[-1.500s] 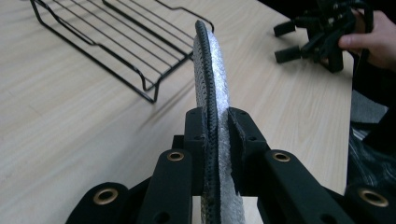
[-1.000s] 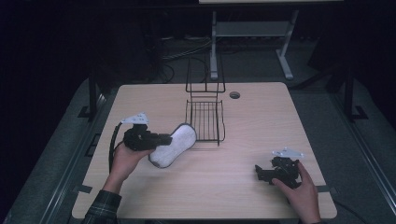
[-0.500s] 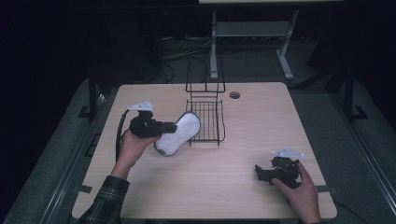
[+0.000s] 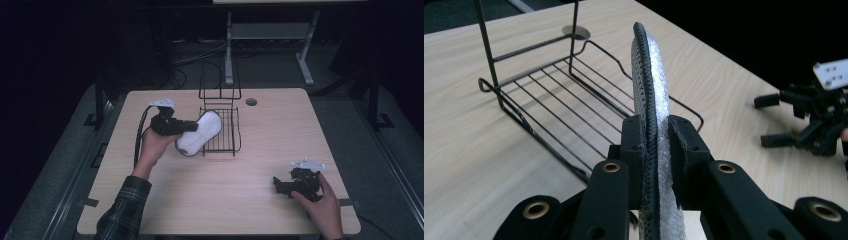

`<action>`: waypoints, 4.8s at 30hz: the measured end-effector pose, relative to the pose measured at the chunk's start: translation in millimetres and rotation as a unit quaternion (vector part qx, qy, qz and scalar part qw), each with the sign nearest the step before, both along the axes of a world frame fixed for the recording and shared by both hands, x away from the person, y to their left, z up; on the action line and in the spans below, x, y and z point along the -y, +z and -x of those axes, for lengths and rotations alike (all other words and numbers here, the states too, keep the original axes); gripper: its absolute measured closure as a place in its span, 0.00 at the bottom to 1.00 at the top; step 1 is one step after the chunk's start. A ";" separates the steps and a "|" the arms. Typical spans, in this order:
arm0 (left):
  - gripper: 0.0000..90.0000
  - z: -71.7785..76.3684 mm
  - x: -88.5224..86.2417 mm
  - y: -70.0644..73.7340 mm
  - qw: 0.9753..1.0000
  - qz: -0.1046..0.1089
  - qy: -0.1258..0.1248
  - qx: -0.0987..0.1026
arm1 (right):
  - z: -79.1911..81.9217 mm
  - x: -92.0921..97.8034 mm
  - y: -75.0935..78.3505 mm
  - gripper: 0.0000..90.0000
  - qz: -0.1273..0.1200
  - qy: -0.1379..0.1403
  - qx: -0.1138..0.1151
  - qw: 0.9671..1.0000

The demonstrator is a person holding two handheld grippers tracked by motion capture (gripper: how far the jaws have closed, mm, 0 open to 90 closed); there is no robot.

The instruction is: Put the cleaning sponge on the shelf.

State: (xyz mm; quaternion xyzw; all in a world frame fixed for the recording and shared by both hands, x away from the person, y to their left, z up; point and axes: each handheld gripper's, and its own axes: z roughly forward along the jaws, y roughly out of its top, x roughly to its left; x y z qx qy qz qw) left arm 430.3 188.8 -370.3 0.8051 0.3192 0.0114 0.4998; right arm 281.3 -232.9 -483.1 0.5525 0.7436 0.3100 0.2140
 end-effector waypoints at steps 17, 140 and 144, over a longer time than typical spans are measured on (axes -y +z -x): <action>0.86 -38.5 21.6 -11.0 1.000 0.012 0.012 -0.013 | 0.0 0.0 0.0 0.01 0.000 0.000 0.000 1.000; 0.21 124.5 -26.1 -58.4 0.986 -0.151 0.049 0.051 | 0.2 0.5 -0.1 0.01 0.000 0.003 0.001 1.000; 0.17 134.6 -30.4 -68.1 0.985 -0.161 0.045 0.052 | 0.2 0.5 -0.1 0.01 0.000 0.003 0.001 1.000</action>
